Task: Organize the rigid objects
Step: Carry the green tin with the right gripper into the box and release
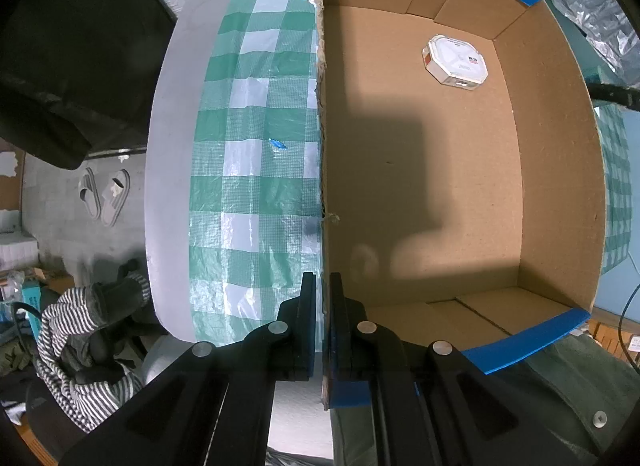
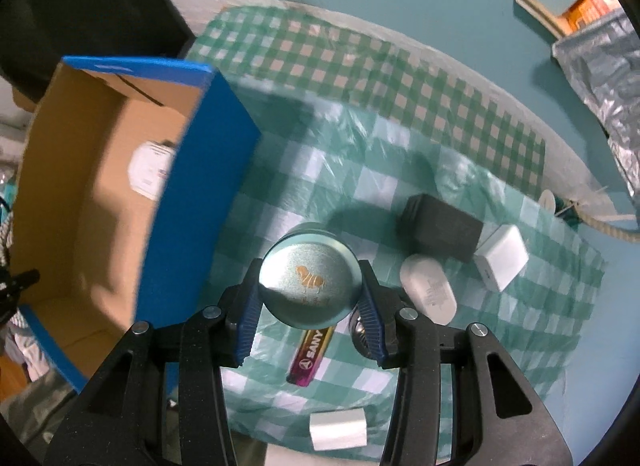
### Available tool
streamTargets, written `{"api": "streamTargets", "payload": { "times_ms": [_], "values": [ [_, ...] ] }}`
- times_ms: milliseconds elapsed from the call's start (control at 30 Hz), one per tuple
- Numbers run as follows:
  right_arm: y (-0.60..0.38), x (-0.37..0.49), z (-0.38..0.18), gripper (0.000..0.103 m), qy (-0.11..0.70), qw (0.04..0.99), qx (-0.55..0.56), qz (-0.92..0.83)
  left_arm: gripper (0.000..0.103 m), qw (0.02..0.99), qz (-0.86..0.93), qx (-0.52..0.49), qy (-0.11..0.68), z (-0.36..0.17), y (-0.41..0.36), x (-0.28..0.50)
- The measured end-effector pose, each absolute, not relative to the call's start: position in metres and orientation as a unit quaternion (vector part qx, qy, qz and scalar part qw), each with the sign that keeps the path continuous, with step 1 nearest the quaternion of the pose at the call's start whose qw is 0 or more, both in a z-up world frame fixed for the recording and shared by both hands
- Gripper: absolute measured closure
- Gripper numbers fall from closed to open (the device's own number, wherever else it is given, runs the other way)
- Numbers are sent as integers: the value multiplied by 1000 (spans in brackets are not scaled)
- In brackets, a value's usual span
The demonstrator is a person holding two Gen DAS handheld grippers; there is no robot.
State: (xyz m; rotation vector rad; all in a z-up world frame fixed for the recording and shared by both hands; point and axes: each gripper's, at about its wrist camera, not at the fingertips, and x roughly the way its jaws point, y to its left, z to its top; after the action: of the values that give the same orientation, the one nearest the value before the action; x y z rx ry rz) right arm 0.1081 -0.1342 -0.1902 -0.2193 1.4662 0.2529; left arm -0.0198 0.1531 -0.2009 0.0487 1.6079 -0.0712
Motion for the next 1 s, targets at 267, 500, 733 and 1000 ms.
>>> {"api": "streamTargets", "payload": {
  "times_ms": [267, 500, 733, 1000],
  "values": [
    [-110, 108, -150, 59, 640, 745, -121, 144, 98, 693, -32, 23, 719, -201, 153, -19],
    [-81, 104, -124, 59, 618, 753, -143, 176, 98, 694, -32, 23, 719, -201, 152, -17],
    [-48, 100, -114, 59, 606, 749, -166, 212, 98, 693, -32, 22, 719, -201, 152, -16],
    [-15, 93, -148, 59, 623, 719, -203, 233, 98, 694, -32, 22, 719, -201, 152, -16]
  ]
}}
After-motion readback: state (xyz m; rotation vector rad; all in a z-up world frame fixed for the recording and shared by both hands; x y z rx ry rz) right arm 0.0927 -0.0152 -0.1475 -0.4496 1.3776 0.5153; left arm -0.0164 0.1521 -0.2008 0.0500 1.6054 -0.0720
